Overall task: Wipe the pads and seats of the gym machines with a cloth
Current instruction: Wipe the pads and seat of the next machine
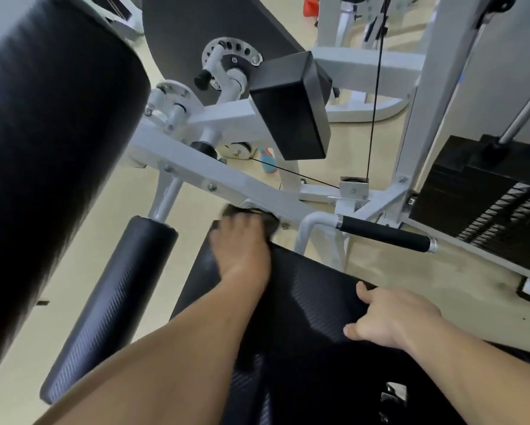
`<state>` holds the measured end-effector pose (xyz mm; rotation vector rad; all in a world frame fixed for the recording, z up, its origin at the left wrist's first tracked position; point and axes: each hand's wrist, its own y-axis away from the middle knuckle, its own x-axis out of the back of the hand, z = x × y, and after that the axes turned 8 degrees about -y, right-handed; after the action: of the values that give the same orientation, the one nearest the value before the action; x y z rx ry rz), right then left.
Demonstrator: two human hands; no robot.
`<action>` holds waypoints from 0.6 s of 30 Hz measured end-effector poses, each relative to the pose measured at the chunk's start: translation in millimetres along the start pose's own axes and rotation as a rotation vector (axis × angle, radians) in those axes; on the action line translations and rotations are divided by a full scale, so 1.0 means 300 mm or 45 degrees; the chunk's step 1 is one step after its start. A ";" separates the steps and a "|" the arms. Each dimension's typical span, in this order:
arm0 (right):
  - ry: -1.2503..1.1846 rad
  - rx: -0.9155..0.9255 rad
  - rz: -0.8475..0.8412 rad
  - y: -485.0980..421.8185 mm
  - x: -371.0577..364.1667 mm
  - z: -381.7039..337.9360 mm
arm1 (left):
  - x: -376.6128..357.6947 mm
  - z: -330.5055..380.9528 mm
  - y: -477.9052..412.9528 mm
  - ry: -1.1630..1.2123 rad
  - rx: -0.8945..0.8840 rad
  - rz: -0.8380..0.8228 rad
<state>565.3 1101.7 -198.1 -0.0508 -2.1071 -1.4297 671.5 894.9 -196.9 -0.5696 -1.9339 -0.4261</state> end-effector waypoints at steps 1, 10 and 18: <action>0.004 -0.002 -0.008 0.006 0.010 -0.006 | 0.012 0.055 0.031 0.021 -0.189 0.007; 0.078 -0.025 -0.061 0.008 0.011 0.003 | 0.013 -0.070 -0.016 -0.047 -0.090 -0.024; 0.121 -0.047 -0.104 0.007 0.039 -0.013 | 0.017 0.117 0.151 0.091 -0.275 -0.098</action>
<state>557.9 1096.0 -189.8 0.0879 -2.0268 -1.4884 669.1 952.0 -204.7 -0.6114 -1.8575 -0.7013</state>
